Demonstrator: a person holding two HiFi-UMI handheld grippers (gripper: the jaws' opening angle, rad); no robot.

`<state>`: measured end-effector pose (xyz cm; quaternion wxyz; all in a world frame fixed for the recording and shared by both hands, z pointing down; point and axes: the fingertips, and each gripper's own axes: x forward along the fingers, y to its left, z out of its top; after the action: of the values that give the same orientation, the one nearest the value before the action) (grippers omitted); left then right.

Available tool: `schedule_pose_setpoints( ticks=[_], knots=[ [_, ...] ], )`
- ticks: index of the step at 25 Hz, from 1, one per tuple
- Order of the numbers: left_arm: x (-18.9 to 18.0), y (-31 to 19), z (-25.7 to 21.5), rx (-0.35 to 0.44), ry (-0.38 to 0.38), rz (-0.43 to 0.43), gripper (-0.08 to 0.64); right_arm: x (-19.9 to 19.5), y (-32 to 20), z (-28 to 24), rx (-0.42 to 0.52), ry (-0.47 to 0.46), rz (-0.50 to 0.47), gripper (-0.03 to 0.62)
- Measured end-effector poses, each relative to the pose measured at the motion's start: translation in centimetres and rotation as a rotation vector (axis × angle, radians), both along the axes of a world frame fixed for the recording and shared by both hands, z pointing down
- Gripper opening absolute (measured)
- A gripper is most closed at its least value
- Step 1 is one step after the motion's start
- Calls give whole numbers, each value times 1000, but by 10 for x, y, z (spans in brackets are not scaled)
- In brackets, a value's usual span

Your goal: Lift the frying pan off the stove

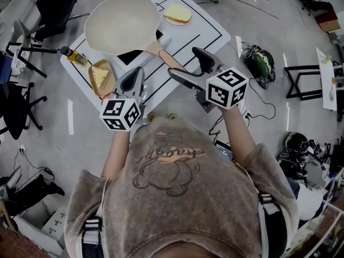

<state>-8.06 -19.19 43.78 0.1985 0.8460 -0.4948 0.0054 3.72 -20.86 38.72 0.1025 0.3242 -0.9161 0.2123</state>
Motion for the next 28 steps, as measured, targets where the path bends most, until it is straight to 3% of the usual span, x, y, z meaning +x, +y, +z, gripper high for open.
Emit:
schedule_pose_setpoints(
  ticks=[5, 11, 20, 28],
  knots=[
    [0, -4, 8, -20, 2, 3, 8, -21, -16, 12, -22, 68, -60, 486],
    [-1, -8, 13, -33, 8, 5, 8, -40, -31, 41, -116, 122, -117, 476],
    [-13, -7, 23, -62, 16, -10, 8, -57, -41, 71, -200, 249, -191, 402],
    [-15, -8, 29, -75, 33, -11, 8, -59, -37, 100, -349, 315, -243, 362]
  ],
)
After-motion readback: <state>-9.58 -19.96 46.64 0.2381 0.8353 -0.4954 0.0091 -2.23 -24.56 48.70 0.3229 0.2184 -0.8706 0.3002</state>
